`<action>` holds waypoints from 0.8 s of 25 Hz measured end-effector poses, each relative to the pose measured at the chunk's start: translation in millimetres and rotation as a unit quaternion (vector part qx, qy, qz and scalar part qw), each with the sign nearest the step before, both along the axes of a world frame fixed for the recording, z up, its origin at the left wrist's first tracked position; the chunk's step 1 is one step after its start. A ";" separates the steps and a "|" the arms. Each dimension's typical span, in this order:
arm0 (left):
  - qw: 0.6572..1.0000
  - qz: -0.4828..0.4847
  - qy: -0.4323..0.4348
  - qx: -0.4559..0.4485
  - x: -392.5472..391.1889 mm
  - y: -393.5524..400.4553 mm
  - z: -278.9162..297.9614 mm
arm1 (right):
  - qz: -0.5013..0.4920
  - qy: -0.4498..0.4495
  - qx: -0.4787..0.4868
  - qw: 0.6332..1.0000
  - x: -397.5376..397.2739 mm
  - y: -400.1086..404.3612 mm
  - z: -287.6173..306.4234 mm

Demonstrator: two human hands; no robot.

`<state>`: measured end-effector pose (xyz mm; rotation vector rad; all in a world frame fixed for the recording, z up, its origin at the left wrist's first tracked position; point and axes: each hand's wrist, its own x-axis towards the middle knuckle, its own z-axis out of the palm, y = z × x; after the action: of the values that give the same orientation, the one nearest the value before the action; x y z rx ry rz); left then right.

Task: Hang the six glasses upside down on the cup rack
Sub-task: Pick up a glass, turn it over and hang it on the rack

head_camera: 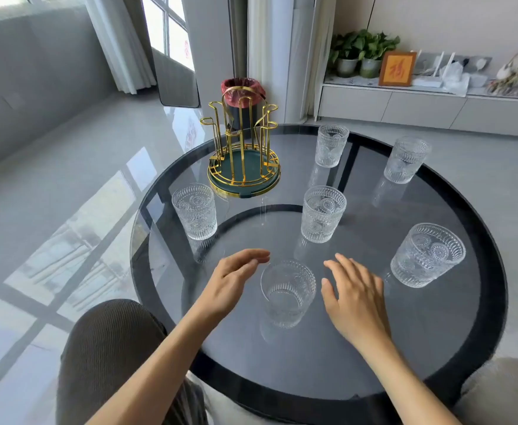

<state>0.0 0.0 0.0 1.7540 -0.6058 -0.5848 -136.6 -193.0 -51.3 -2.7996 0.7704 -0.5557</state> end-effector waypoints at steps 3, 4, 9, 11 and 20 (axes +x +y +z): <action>0.992 -0.125 0.009 -0.019 -15.0 14.6 7.6 | -0.002 -0.015 -0.001 1.000 1.0 0.4 1.9; 0.987 -0.156 -0.024 0.003 -24.3 16.0 11.2 | -0.004 -0.013 -0.001 1.000 -1.0 0.1 1.8; 0.984 -0.049 -0.171 0.030 -45.9 -9.0 8.7 | -0.002 -0.013 0.016 1.000 -3.1 -1.0 -1.8; 0.986 -0.020 -0.164 0.038 -44.7 -13.8 10.4 | -0.005 -0.016 0.027 1.000 -3.6 -1.1 0.2; 0.986 0.029 -0.089 -0.141 -33.9 -16.5 44.3 | 0.099 -0.207 0.645 0.729 -4.7 23.9 57.4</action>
<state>-33.9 -16.5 44.3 1.5589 -0.7214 -0.2863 -141.3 -169.0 6.1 -1.3433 0.4319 -0.3393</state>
